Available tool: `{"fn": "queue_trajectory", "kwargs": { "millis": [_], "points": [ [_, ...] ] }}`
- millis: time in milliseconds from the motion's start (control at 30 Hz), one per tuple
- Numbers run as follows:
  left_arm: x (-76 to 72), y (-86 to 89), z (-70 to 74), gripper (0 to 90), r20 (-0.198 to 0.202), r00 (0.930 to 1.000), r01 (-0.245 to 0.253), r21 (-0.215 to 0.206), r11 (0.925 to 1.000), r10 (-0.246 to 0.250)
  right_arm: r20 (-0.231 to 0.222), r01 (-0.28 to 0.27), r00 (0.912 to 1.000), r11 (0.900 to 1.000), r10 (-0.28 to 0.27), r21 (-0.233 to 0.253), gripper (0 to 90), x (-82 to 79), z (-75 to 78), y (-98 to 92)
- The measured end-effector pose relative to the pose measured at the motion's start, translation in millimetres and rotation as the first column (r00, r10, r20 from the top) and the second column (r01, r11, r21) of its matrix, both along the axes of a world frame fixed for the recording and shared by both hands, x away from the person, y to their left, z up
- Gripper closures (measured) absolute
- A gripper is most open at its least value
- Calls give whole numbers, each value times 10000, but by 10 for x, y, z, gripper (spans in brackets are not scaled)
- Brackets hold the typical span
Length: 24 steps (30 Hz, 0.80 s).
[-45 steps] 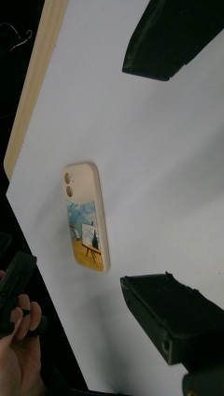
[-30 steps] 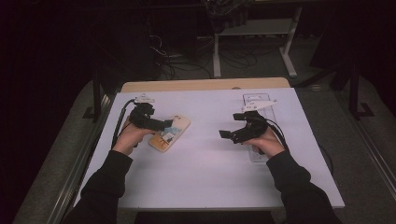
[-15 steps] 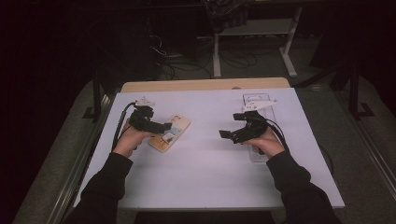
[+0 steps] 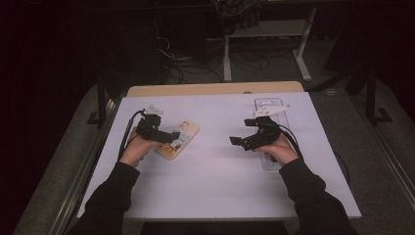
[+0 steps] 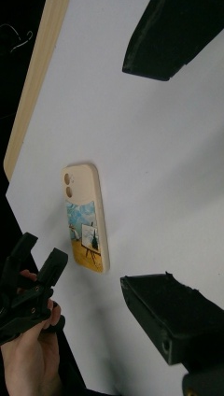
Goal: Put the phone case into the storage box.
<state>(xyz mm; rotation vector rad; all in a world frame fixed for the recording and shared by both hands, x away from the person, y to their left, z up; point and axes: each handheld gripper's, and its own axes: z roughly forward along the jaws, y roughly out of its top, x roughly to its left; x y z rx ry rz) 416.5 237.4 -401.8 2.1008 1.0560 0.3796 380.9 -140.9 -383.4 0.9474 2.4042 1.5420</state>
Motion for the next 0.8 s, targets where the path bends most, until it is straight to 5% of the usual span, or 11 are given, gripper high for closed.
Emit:
{"fn": "queue_trajectory", "kwargs": {
  "millis": [800],
  "points": [
    [-12, -78, -252, 0, -622, 9980, 173, 735, 9971, -127, 4, -1, 10000, 10000, 1, -38, 0, -2, 1, 3]
  ]
}}
